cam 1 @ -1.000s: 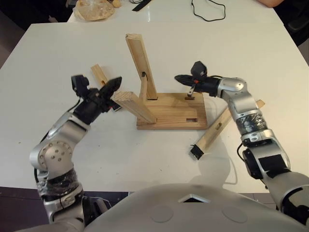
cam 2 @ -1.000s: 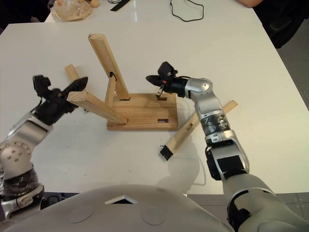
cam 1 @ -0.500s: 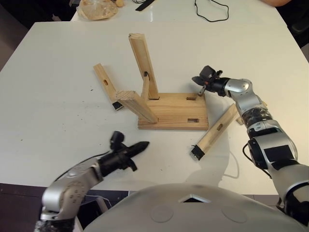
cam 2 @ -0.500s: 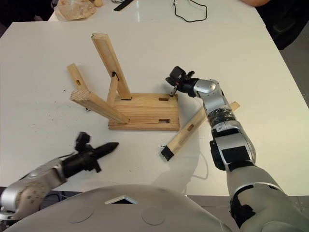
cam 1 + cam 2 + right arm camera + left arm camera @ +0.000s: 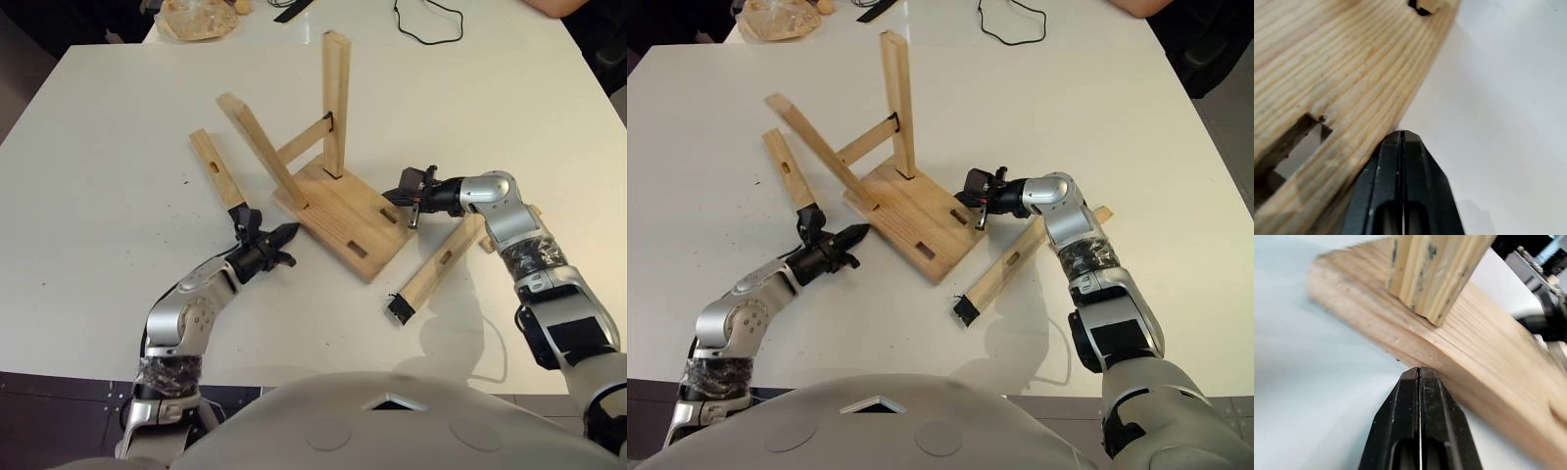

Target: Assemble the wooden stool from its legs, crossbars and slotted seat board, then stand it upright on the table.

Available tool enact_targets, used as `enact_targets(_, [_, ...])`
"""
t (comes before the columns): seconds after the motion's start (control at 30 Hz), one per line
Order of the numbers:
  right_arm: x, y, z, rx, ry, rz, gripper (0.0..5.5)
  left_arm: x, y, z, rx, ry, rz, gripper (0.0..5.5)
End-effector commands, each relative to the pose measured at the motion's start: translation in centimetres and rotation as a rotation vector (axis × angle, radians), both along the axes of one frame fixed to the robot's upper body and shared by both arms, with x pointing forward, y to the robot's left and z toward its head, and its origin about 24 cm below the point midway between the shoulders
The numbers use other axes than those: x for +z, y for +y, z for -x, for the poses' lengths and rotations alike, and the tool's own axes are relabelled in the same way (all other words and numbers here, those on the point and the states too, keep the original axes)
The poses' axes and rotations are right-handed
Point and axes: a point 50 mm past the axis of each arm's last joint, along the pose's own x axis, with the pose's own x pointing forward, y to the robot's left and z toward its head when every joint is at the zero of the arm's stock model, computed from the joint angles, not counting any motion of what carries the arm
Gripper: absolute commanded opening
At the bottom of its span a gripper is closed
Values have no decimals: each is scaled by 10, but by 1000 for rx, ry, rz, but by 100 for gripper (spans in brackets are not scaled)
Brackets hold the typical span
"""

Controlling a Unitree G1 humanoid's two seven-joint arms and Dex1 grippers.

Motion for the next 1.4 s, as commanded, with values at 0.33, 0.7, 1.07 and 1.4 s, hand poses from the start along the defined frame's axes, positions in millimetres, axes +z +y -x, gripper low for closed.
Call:
enact_targets(0.33, [9, 16, -3, -67, -36, -42, 3, 16, -11, -85, 117, -83, 1, 0])
enact_targets(0.7, [41, -15, -26, -698, -288, -499, 3, 55, 56, -40, 686, -415, -123, 0])
enact_targets(1.07, [-10, 25, -27, -1273, -240, -921, 3, 9, 4, -49, 892, -570, -456, 0])
enact_targets(1.4, [-61, 39, -10, -1374, -47, -811, 3, -31, 4, -54, 889, -492, -503, 0])
